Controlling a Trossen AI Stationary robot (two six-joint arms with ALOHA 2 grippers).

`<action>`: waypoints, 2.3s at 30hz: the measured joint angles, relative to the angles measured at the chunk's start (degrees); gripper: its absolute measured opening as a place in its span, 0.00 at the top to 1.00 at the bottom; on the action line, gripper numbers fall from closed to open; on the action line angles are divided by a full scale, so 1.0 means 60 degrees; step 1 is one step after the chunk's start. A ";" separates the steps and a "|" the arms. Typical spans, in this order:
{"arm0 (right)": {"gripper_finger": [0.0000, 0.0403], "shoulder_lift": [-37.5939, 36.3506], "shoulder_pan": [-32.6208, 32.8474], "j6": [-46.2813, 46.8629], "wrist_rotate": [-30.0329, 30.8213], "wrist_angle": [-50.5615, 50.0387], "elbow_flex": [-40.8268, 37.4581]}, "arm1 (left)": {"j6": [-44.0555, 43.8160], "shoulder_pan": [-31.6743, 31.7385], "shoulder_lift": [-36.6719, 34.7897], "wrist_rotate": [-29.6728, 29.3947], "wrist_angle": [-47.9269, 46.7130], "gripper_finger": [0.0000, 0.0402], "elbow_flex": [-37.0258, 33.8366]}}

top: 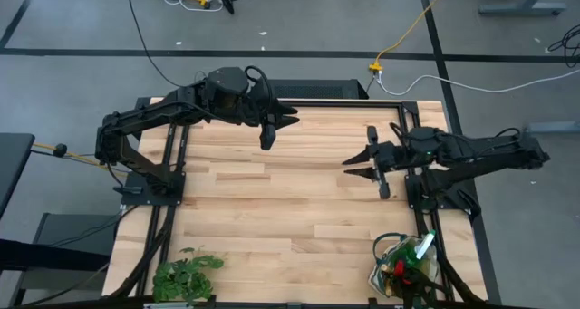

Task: Pick & Place Garden tools in Gardening bag
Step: Return to Home Position

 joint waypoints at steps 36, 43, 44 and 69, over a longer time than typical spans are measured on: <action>1.00 -0.0395 -0.1081 -0.1223 -0.0693 0.3992 -0.4011 | 0.0001 -0.0002 0.0000 -0.0002 0.0014 0.71 0.0000; 1.00 -0.1210 -0.1090 -0.1390 -0.0694 0.4042 -0.4846 | 0.0000 0.0000 0.0000 0.0000 0.0037 0.71 0.0000; 1.00 -0.1321 -0.1090 -0.1390 -0.0693 0.4048 -0.4923 | 0.0002 -0.0002 0.0000 -0.0001 0.0037 0.71 0.0000; 1.00 -0.4163 -0.1505 -0.1605 -0.0711 0.4079 -0.6948 | 0.0001 -0.0002 0.0000 0.0000 0.0070 0.71 0.0000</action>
